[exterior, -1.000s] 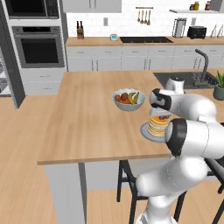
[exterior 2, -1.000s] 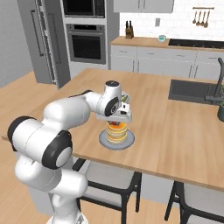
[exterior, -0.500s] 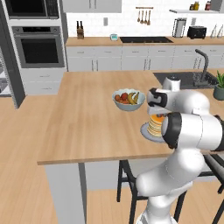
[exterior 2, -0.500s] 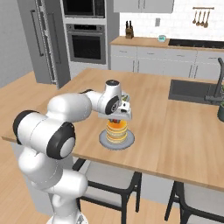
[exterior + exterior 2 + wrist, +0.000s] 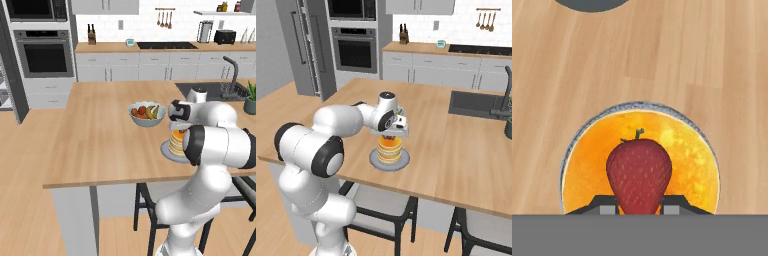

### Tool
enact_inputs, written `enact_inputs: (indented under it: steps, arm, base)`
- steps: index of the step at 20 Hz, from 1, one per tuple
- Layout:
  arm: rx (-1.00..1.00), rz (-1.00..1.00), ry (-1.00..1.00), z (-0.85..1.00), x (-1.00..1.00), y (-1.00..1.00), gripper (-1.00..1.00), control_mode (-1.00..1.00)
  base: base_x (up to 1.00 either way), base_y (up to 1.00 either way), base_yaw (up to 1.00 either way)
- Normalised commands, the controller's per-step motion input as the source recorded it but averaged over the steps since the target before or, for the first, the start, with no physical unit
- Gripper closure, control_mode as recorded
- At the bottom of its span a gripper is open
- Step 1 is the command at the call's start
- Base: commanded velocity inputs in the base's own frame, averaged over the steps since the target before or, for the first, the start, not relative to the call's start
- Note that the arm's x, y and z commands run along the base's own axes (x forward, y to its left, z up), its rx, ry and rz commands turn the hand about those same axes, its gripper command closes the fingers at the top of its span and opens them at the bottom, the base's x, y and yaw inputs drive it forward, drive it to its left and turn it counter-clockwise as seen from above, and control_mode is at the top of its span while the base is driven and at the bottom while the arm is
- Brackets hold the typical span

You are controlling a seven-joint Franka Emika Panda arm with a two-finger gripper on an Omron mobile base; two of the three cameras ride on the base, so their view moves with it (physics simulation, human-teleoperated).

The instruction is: Take the strawberry from the fridge and place it on top of the pancake, located on the dining counter.

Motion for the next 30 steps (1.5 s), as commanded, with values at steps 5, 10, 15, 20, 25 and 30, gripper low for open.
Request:
enact_inputs:
  steps: [5,10,15,20,25,30]
  arm:
    - [0.0,0.03,-0.03,-0.31,0.0,0.0,1.0,-1.0]
    - [0.0,0.03,-0.01,-0.27,-0.05,0.0,-1.0,-1.0]
    - [0.0,0.01,-0.02,-0.13,-0.3,0.01,-1.0,-1.0]
    - [0.0,0.0,-0.01,0.22,-0.07,0.01,-1.0,-1.0]
    - [-0.01,0.0,-0.06,0.7,-0.17,0.0,-1.0,-1.0]
    - [0.0,0.0,-0.03,0.19,-0.08,0.0,-1.0,-1.0]
  base:
    - [0.0,0.0,0.0]
    - [0.0,0.0,0.0]
    - [0.0,0.0,0.0]
    - [0.0,0.0,0.0]
    - [0.0,0.0,0.0]
    - [0.0,0.0,0.0]
